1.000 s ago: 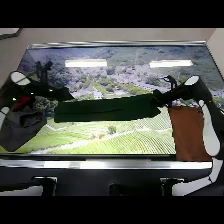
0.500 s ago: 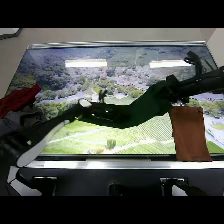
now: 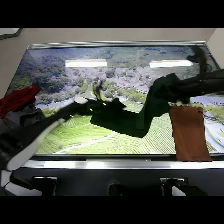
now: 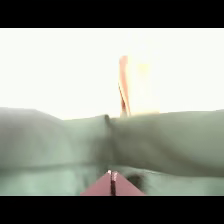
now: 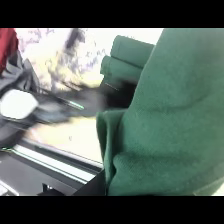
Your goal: Fold the shirts.
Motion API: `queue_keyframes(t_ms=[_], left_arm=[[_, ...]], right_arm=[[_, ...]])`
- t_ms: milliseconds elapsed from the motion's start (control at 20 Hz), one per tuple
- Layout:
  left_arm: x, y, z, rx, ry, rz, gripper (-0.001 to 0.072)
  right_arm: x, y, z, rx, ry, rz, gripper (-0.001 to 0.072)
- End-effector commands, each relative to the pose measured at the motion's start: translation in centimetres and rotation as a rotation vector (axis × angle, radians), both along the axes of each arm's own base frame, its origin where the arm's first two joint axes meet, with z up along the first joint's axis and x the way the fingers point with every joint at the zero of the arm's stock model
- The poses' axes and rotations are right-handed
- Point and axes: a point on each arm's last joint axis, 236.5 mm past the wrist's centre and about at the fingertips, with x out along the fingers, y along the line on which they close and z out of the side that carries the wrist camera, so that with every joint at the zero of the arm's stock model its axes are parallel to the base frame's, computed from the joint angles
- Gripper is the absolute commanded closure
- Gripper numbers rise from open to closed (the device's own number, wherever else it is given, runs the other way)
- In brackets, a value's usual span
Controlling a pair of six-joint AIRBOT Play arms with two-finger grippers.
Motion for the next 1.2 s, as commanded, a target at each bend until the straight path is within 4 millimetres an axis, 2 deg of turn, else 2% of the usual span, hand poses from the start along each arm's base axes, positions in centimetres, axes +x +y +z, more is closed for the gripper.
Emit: queue_keyframes(t_ms=[0,50,150,250,300,350,400,450,500,550,650,750,850,900,950,1000,1050,1100,1150], left_arm=[[5.4,13.1,6.6,0.216,-0.244,0.167,0.0681],[6.1,17.3,10.0,0.243,-0.318,0.238,0.0680],[5.8,23.9,17.0,0.254,-0.444,0.367,0.0680],[3.8,28.7,23.1,0.257,-0.560,0.480,0.0679],[2.6,30.2,25.6,0.259,-0.615,0.523,0.0679],[1.2,31.3,28.0,0.263,-0.668,0.558,0.0679],[0.0,31.9,29.6,0.273,-0.709,0.580,0.0679],[-1.1,32.3,30.7,0.291,-0.746,0.592,0.0679],[-1.9,32.5,31.3,0.324,-0.776,0.594,0.0679],[-2.4,32.6,31.3,0.352,-0.786,0.587,0.0679],[-2.6,32.5,30.8,0.369,-0.778,0.570,0.0679],[-2.2,32.6,30.1,0.372,-0.761,0.568,0.0679],[-2.0,32.6,29.5,0.373,-0.748,0.564,0.0679],[-2.0,32.5,29.4,0.373,-0.745,0.560,0.0679],[-2.1,32.5,29.4,0.373,-0.743,0.557,0.0678],[-2.2,32.4,29.3,0.374,-0.740,0.550,0.0679],[-2.3,32.3,29.2,0.374,-0.737,0.543,0.0678],[-2.3,32.2,29.1,0.374,-0.734,0.538,0.0679],[-2.4,32.1,29.0,0.373,-0.732,0.535,0.0679]], right_arm=[[2.6,4.7,-3.4,0.020,0.026,0.063,0.0679],[3.6,6.9,-5.3,0.027,0.049,0.086,0.0679],[4.9,11.6,-9.5,0.052,0.104,0.123,0.0678],[5.6,16.3,-14.1,0.094,0.175,0.136,0.0678],[6.1,18.4,-16.2,0.116,0.198,0.122,0.0676],[6.7,20.3,-18.1,0.151,0.224,0.096,0.0637],[7.0,21.9,-19.1,0.201,0.240,0.086,0.0383],[7.0,22.9,-19.2,0.259,0.250,0.101,0.0012],[6.9,22.8,-19.1,0.280,0.257,0.120,0.0043],[6.7,21.8,-18.9,0.262,0.253,0.143,0.0043],[6.0,17.0,-19.3,0.125,0.254,0.191,0.0047],[5.4,8.5,-20.5,-0.117,0.307,0.158,0.0051],[3.5,-1.1,-21.9,-0.384,0.398,0.113,0.0052],[2.0,-5.0,-22.8,-0.478,0.462,0.075,0.0053],[0.4,-6.9,-23.8,-0.493,0.522,0.028,0.0054],[-1.0,-6.7,-25.1,-0.442,0.564,0.000,0.0054],[-2.0,-5.1,-26.3,-0.365,0.589,-0.010,0.0054],[-2.4,-3.1,-27.6,-0.276,0.592,-0.019,0.0053],[-1.8,-1.3,-28.3,-0.193,0.566,-0.047,0.0053]])
